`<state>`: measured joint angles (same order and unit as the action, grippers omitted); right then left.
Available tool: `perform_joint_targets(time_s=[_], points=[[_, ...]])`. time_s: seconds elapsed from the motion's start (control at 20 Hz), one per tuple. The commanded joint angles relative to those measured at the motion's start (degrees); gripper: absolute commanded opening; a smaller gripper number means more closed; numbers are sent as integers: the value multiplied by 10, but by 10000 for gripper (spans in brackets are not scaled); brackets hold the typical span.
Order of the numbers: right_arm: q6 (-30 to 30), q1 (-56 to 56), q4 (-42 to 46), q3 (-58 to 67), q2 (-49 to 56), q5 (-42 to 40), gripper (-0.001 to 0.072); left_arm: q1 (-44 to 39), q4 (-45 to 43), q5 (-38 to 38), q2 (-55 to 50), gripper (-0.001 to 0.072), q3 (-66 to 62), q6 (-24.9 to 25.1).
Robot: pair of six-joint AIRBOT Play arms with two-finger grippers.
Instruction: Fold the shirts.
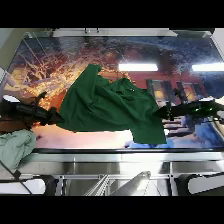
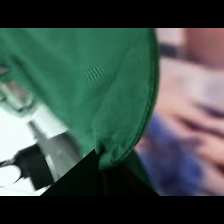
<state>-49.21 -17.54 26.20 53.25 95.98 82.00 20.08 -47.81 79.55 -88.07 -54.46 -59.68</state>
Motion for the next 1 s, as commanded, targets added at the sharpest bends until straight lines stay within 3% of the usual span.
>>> perform_joint_targets(time_s=[0.0,0.15,0.3,0.45,0.55,0.65,0.75,0.85,0.95], points=[[31,-32,-69,1,-98,97,17,34,103,85,123,20,-1,1],[60,-98,-221,19,-256,158,18,84,320,172,290,20,-15,27],[75,-184,-355,106,-443,135,19,150,482,116,470,20,-110,48],[79,-252,-365,249,-558,-4,18,285,492,-91,583,21,-224,28],[79,-252,-336,362,-557,-62,18,379,493,-169,601,23,-309,21],[25,-251,-231,456,-532,-103,18,387,479,-130,568,23,-374,6],[-51,-251,-152,478,-499,-106,17,325,396,-61,505,23,-401,-61],[-61,-227,-146,445,-454,-78,16,233,382,16,425,22,-383,-62],[-36,-158,-125,393,-401,-82,16,152,322,33,352,22,-332,-62]])
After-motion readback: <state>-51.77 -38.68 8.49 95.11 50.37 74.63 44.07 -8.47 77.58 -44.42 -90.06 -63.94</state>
